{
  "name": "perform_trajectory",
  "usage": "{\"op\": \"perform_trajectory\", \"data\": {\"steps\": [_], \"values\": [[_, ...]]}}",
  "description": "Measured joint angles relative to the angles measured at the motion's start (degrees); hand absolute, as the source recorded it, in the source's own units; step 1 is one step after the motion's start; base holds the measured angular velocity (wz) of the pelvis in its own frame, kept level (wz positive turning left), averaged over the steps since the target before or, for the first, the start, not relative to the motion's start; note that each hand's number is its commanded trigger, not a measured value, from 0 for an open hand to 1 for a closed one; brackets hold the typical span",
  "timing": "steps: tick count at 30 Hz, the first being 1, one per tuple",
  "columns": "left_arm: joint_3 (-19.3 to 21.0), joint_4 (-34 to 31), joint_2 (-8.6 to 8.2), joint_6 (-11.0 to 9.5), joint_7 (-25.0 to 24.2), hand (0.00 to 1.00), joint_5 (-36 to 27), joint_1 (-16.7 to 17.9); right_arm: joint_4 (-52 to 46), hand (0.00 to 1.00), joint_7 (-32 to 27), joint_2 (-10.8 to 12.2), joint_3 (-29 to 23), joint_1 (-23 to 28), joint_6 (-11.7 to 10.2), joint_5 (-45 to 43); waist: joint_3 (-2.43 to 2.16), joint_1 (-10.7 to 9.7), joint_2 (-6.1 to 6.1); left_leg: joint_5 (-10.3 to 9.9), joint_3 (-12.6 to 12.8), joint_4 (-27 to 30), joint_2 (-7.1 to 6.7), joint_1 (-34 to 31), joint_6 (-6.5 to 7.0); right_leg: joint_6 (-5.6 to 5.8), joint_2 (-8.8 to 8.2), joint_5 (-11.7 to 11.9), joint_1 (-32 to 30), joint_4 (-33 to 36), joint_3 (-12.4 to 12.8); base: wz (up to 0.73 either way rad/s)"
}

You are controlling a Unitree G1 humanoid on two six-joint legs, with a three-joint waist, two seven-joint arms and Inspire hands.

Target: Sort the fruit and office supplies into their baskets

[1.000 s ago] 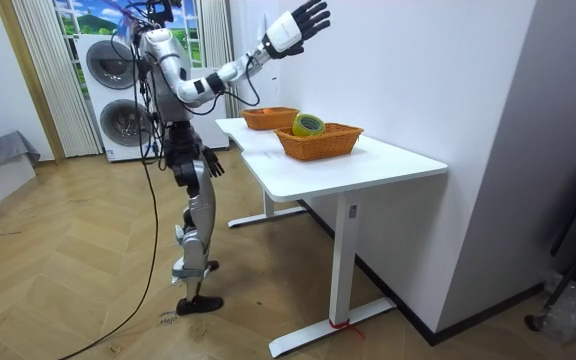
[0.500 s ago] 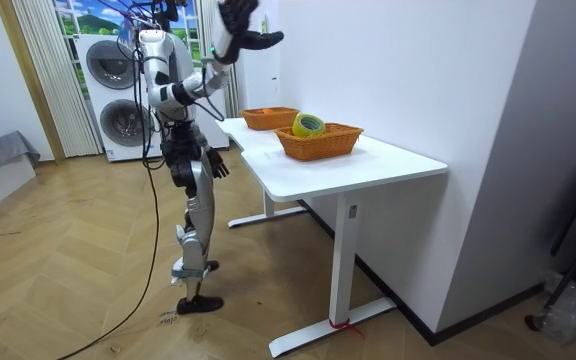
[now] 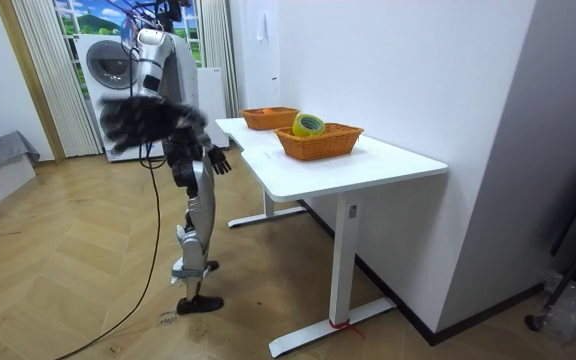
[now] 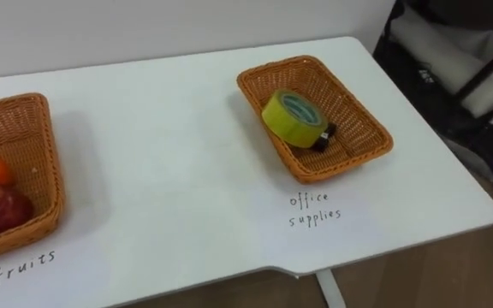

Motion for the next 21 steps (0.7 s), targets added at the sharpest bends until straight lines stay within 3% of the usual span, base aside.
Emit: {"op": "perform_trajectory", "data": {"steps": [5,7,9,10,12,15,21], "values": [[0.7,0.2,-1.18,0.3,-0.1,0.0,-0.8,1.0,22.2,0.0,5.6,4.7,1.6,1.7,1.0,10.5,-0.18,0.2,0.46,0.0,-0.4,0.0,-0.1,0.0,-0.01,0.02,-0.11,-0.2,0.2,0.0,-0.2,0.04],[1.2,0.9,-1.91,0.6,-0.4,0.0,-0.3,1.2,30.9,0.0,10.3,6.6,2.8,2.4,2.7,13.8,-0.22,0.0,0.68,0.0,-1.4,0.0,-0.35,0.2,0.0,0.07,-0.3,-0.5,1.0,0.0,-0.7,0.21],[3.2,1.1,-2.61,1.9,-1.6,0.0,1.9,2.3,38.8,0.0,17.5,9.0,3.0,2.8,6.5,15.8,-0.17,0.2,0.9,-0.1,-2.0,-0.1,-0.57,1.1,-0.02,0.12,-0.59,-1.3,1.9,0.1,-1.3,0.18],[3.6,1.2,-2.7,2.3,-1.9,0.0,2.2,2.6,40.2,0.0,19.5,9.3,3.6,3.0,7.4,15.8,-0.22,0.2,0.88,-0.2,-2.0,-0.1,-0.62,1.3,0.02,0.18,-0.74,-1.5,2.0,0.3,-1.7,0.05],[5.4,1.8,-3.01,3.8,-2.9,0.0,4.0,3.1,44.0,0.0,27.2,9.3,7.9,3.0,10.6,13.6,-0.01,1.6,1.38,-0.6,-1.9,0.0,-0.87,2.1,0.22,0.4,-1.08,-2.1,2.1,1.1,-1.6,0.0],[5.7,1.8,-2.76,5.3,-3.0,0.0,4.8,3.1,45.8,0.0,34.9,8.8,14.3,1.4,13.0,4.0,0.0,3.1,1.2,-0.9,-2.2,0.7,-0.99,2.0,0.44,0.59,-1.11,-1.9,2.3,1.1,-1.4,0.0],[4.3,2.5,-2.9,6.4,-2.5,0.0,6.8,2.9,45.3,0.0,42.4,7.8,21.5,-3.6,15.0,-13.2,0.05,5.4,1.54,-1.0,-2.6,0.7,-0.92,2.8,0.31,0.49,-0.96,-1.6,3.5,0.0,-1.9,0.03]]}}
